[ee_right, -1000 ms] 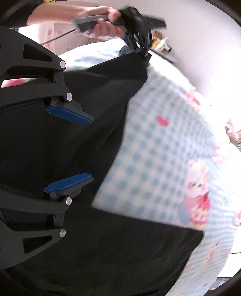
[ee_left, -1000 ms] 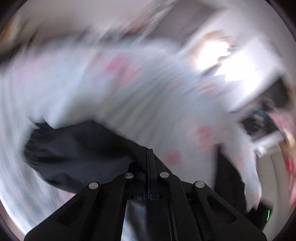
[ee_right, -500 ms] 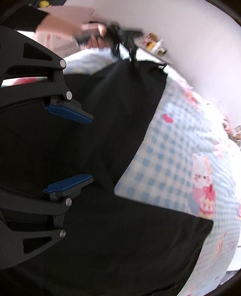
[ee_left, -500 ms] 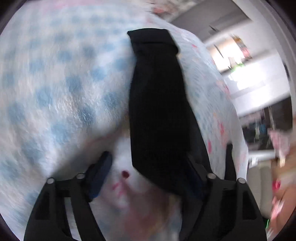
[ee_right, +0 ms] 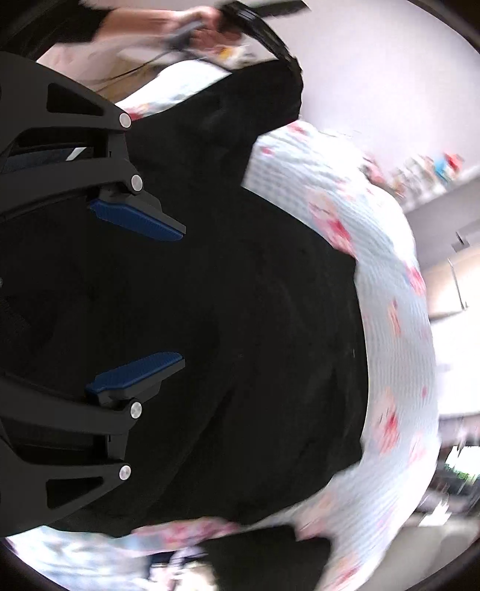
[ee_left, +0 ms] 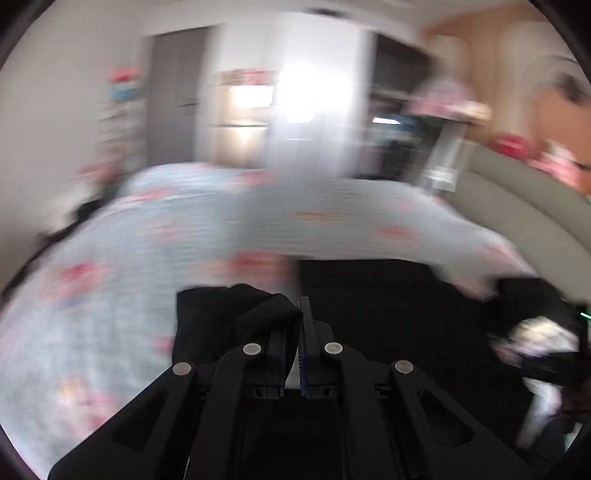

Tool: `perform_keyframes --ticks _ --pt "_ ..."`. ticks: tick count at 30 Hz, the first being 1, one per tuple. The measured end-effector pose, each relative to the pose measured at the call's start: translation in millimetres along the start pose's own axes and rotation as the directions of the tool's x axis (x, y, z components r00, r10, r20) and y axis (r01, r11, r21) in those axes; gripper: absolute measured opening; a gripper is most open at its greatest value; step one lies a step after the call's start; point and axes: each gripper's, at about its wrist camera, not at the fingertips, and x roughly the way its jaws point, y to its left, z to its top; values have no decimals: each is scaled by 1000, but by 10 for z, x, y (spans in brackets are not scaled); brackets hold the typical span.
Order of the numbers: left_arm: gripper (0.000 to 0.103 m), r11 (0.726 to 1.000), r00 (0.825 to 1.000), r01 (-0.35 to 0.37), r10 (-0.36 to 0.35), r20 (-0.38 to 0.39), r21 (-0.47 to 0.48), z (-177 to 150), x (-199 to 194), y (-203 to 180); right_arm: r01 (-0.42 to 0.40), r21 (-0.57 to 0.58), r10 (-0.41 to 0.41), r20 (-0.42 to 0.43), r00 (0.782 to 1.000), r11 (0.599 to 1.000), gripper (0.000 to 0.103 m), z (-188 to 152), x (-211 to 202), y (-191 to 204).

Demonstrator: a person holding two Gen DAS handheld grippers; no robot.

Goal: Fold clothes

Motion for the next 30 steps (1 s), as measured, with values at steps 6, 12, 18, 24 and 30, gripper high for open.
perform_keyframes --ticks 6,12,18,24,30 --pt "56 930 881 360 -363 -304 -66 -755 949 -1911 -42 210 33 50 998 977 69 -428 -471 -863" --pt "59 944 853 327 -280 -440 34 -1399 929 -2257 -39 318 46 -13 999 947 73 -849 -557 -1412" --pt "64 975 880 200 -223 -418 -101 -1606 447 -1685 -139 193 160 -94 983 971 78 -858 -111 -1007" --pt "64 986 928 5 -66 -366 -166 -1700 172 -1081 -43 -144 25 -124 992 989 81 -589 515 -149" --pt "64 973 937 -179 123 -326 -147 -1415 198 -570 132 -278 -184 -171 968 952 84 -333 1240 30"
